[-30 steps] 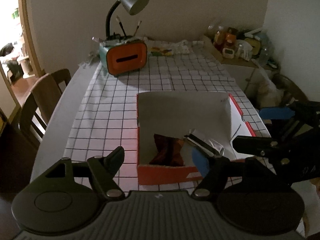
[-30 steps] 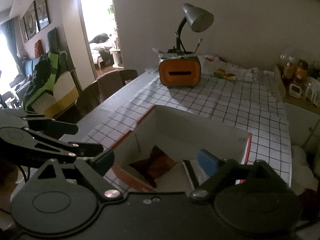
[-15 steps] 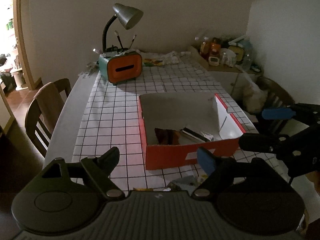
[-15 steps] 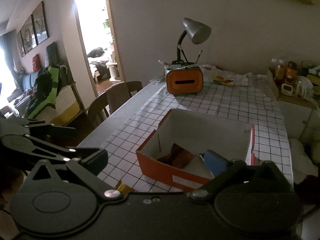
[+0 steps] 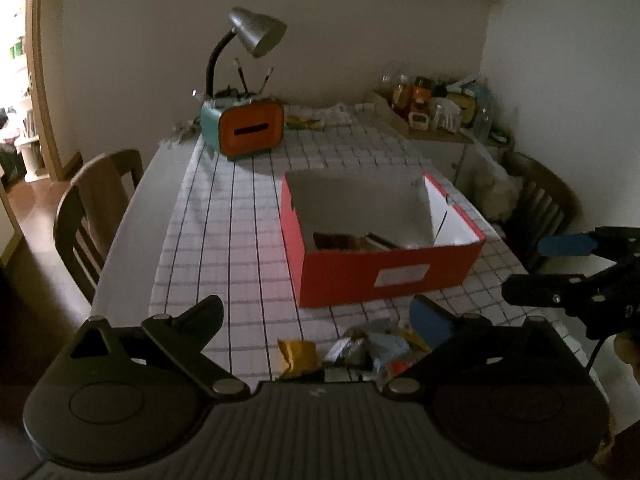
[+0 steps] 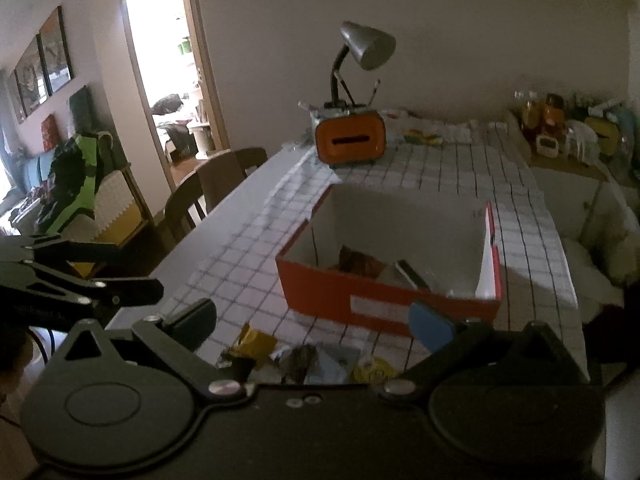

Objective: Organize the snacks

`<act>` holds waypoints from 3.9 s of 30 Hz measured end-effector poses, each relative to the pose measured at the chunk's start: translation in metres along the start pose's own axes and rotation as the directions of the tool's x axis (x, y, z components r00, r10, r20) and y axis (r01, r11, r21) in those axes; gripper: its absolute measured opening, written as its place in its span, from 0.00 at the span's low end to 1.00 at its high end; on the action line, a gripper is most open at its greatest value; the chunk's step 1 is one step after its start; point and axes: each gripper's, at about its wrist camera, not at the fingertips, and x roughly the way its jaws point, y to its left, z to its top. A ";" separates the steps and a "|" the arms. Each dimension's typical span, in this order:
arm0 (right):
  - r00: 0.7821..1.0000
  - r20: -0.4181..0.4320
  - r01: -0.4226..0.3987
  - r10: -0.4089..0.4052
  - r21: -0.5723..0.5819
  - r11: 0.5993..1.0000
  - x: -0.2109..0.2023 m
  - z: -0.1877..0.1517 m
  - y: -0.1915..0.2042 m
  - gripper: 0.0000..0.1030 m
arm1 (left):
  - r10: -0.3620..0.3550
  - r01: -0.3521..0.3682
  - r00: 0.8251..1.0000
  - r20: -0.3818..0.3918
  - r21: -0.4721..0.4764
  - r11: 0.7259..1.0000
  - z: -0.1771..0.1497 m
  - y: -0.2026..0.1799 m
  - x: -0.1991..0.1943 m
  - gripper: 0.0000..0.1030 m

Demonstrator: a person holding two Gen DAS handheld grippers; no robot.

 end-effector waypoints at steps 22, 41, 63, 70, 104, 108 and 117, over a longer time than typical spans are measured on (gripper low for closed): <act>0.941 -0.290 -0.264 0.174 -0.308 0.914 0.063 -0.086 0.004 1.00 | 0.117 -0.153 0.964 -0.240 -0.138 0.978 -0.088 0.035 0.056 0.97; 0.886 -0.435 -0.408 0.161 -0.565 0.717 0.121 -0.099 -0.004 0.92 | 0.185 -0.276 0.910 -0.371 -0.209 0.938 -0.109 0.052 0.108 0.75; 0.913 -0.391 -0.330 0.120 -0.530 0.781 0.113 -0.104 0.000 0.67 | 0.199 -0.255 0.912 -0.360 -0.115 0.960 -0.109 0.032 0.122 0.34; 0.934 -0.347 -0.247 0.084 -0.457 0.854 0.099 -0.101 -0.001 0.67 | 0.173 -0.235 0.919 -0.354 -0.138 0.962 -0.112 0.034 0.114 0.34; 0.995 -0.025 0.090 -0.094 -0.137 0.986 0.019 0.005 -0.026 0.67 | 0.061 -0.069 0.993 -0.102 -0.077 0.995 -0.014 -0.002 0.041 0.34; 0.995 -0.002 0.103 -0.104 -0.133 0.986 0.025 0.026 -0.036 0.67 | 0.056 -0.061 0.995 -0.082 -0.059 0.996 0.006 -0.008 0.049 0.34; 0.989 0.011 0.147 -0.147 -0.127 0.981 0.049 0.067 -0.069 0.67 | 0.059 -0.059 0.996 -0.060 -0.004 0.998 0.051 -0.027 0.080 0.34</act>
